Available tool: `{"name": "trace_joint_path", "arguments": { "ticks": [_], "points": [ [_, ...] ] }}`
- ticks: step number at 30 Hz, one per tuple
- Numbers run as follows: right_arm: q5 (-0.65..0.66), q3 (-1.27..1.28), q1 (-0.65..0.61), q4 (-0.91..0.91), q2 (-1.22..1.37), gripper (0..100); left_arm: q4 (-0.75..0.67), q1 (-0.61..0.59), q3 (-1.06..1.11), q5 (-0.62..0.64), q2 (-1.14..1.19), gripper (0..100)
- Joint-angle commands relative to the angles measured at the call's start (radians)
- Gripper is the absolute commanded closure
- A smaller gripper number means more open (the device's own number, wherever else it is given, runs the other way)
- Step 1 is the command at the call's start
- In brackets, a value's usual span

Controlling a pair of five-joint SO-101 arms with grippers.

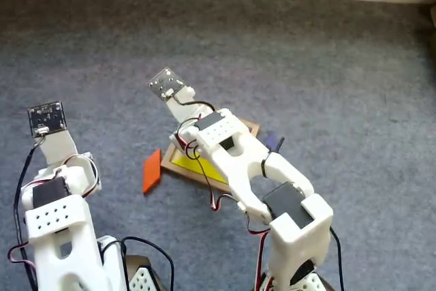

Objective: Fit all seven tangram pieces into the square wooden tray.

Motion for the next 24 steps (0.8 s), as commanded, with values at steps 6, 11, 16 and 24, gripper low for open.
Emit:
{"name": "trace_joint_path", "arguments": {
  "ticks": [6,11,16,24],
  "points": [
    [0.005,0.027,0.045,-0.027,-0.243,97.8,-0.014,-0.007,-0.005,0.008,-0.016,87],
    [0.005,0.058,0.116,-0.027,-0.266,97.8,-0.014,-0.007,-0.005,0.008,-0.016,87],
    [0.009,0.130,0.137,-0.025,-0.266,97.8,-0.014,-0.007,-0.005,0.008,-0.015,87],
    [0.009,0.170,0.137,-0.025,-0.263,97.8,-0.015,-0.007,-0.005,0.006,-0.015,87]
  ]
}}
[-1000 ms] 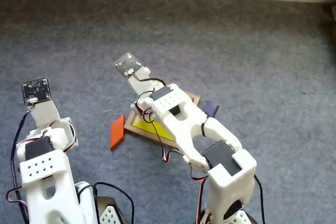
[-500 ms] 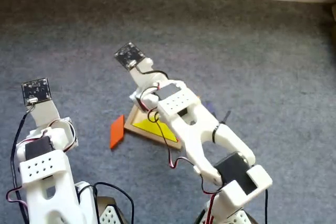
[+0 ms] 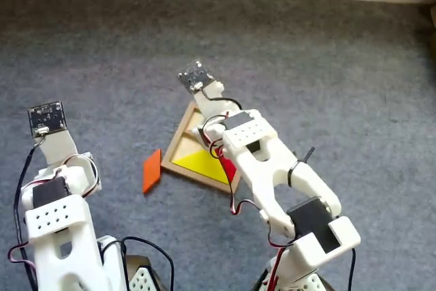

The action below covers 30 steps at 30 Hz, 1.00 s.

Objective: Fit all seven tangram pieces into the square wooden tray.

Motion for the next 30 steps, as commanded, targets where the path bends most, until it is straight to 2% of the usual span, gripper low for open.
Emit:
{"name": "trace_joint_path", "arguments": {
  "ticks": [1,7,13,17,22,30],
  "points": [
    [0.009,-0.007,0.018,-0.018,-0.058,97.8,-0.015,-0.007,-0.005,0.006,-0.015,87],
    [0.009,-0.031,0.013,0.038,-0.004,96.1,-0.015,-0.005,-0.005,0.006,-0.013,87],
    [0.008,-0.265,-0.025,0.274,0.028,78.9,-0.018,-0.005,0.007,0.006,-0.018,87],
    [0.014,-0.346,-0.076,0.288,0.099,78.2,-0.020,-0.005,0.008,0.006,-0.021,87],
    [0.196,-0.409,-0.091,0.297,0.205,78.1,-0.020,-0.005,0.010,0.006,-0.021,87],
    [0.270,-0.665,-0.102,0.469,0.400,78.1,-0.020,-0.007,0.010,0.006,-0.021,87]
  ]
}}
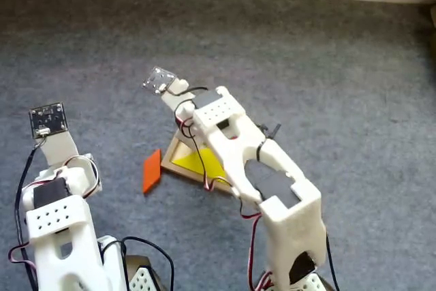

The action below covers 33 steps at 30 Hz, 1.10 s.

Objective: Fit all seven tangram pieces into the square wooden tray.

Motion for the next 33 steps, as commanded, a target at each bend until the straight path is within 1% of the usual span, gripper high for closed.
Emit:
{"name": "trace_joint_path", "arguments": {
  "ticks": [1,3,6,10,12,17,24,28,33],
  "points": [
    [0.021,-0.160,-0.019,0.079,0.048,78.1,-0.015,-0.007,-0.004,0.006,-0.019,87],
    [0.035,-0.222,-0.016,0.111,0.102,78.1,-0.015,-0.007,-0.004,0.006,-0.019,87],
    [0.092,-0.292,-0.016,0.171,0.170,78.4,-0.015,-0.005,-0.004,0.006,-0.019,87],
    [0.106,-0.349,-0.016,0.206,0.222,78.8,-0.015,-0.005,-0.004,0.006,-0.019,87],
    [0.106,-0.358,-0.016,0.206,0.229,81.7,-0.015,-0.005,-0.004,0.006,-0.019,87],
    [0.106,-0.360,-0.015,0.203,0.231,93.0,-0.015,-0.005,-0.004,0.006,-0.019,87],
    [0.106,-0.372,0.001,0.200,0.220,94.7,-0.015,-0.005,-0.004,0.006,-0.019,87],
    [0.084,-0.427,0.019,0.206,0.183,94.7,-0.015,-0.005,-0.004,0.006,-0.019,87],
    [-0.031,-0.433,0.044,0.206,0.130,94.7,-0.015,-0.005,-0.004,0.006,-0.019,87]
  ]
}}
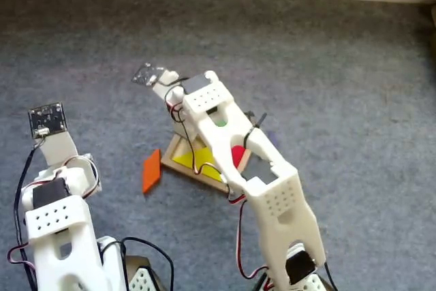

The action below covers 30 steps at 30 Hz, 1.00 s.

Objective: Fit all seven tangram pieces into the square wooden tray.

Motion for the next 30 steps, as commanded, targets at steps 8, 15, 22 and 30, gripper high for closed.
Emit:
{"name": "trace_joint_path", "arguments": {
  "ticks": [8,15,22,30],
  "points": [
    [-0.109,-0.054,0.085,-0.015,-0.111,94.7,-0.015,-0.005,-0.004,0.006,-0.019,87],
    [-0.203,-0.054,0.127,-0.036,-0.111,94.7,-0.015,-0.005,-0.004,0.006,-0.019,87],
    [-0.315,-0.059,0.119,0.004,-0.119,94.7,-0.015,-0.005,-0.004,0.005,-0.019,87],
    [-0.311,-0.053,0.047,0.030,-0.137,94.7,-0.015,-0.005,-0.004,0.005,-0.019,87]
  ]
}}
